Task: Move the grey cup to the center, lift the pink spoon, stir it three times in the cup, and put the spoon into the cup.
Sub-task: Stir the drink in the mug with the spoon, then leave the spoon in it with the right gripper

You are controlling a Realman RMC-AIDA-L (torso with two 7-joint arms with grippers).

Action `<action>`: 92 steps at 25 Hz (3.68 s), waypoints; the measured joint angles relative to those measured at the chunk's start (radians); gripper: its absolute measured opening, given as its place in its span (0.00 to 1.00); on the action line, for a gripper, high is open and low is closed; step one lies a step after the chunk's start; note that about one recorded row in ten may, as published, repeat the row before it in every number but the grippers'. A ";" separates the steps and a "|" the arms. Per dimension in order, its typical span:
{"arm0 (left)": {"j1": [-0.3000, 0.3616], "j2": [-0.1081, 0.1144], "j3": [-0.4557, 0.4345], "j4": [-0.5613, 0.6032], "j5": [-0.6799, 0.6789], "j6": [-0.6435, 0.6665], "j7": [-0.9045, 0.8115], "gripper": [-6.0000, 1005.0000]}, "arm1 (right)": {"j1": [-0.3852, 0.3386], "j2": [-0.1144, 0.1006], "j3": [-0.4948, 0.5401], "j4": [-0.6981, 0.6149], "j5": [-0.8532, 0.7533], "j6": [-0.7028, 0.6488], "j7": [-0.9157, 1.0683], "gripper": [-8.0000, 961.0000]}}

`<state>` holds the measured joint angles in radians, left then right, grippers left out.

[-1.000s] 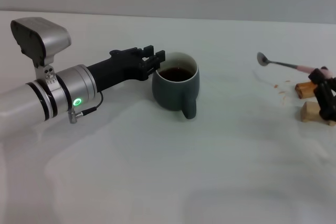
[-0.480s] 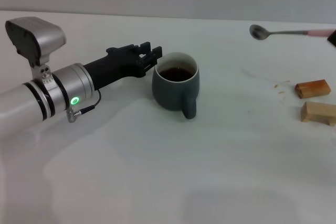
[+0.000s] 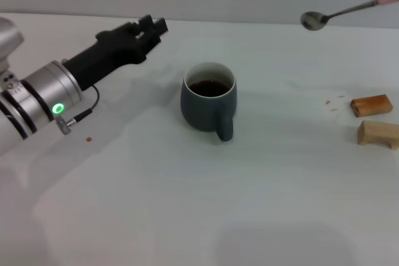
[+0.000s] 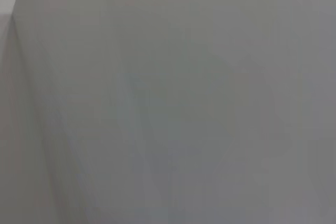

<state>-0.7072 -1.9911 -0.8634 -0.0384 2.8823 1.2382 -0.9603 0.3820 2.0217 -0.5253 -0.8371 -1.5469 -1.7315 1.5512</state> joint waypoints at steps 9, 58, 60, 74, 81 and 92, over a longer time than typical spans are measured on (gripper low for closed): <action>0.038 0.005 -0.018 -0.002 0.001 0.090 0.003 0.35 | 0.191 -0.095 0.004 -0.036 -0.156 -0.049 0.272 0.10; 0.131 0.027 0.103 -0.001 0.006 0.409 -0.034 0.35 | 0.622 -0.038 -0.341 0.182 -0.647 0.460 0.558 0.10; 0.130 0.028 0.105 -0.002 0.006 0.412 -0.038 0.35 | 0.629 -0.038 -0.346 0.199 -0.650 0.481 0.557 0.10; 0.132 0.031 0.107 0.008 0.006 0.439 -0.046 0.35 | 0.664 -0.019 -0.381 0.258 -0.654 0.517 0.556 0.10; 0.132 0.036 0.116 0.009 0.006 0.443 -0.050 0.35 | 0.665 -0.011 -0.414 0.245 -0.657 0.467 0.571 0.10; 0.111 0.035 0.127 0.009 0.006 0.443 -0.052 0.35 | 0.601 -0.033 -0.413 0.207 -0.666 0.484 0.595 0.10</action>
<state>-0.5963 -1.9560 -0.7367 -0.0291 2.8885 1.6815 -1.0125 0.9828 1.9884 -0.9384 -0.6303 -2.2130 -1.2470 2.1464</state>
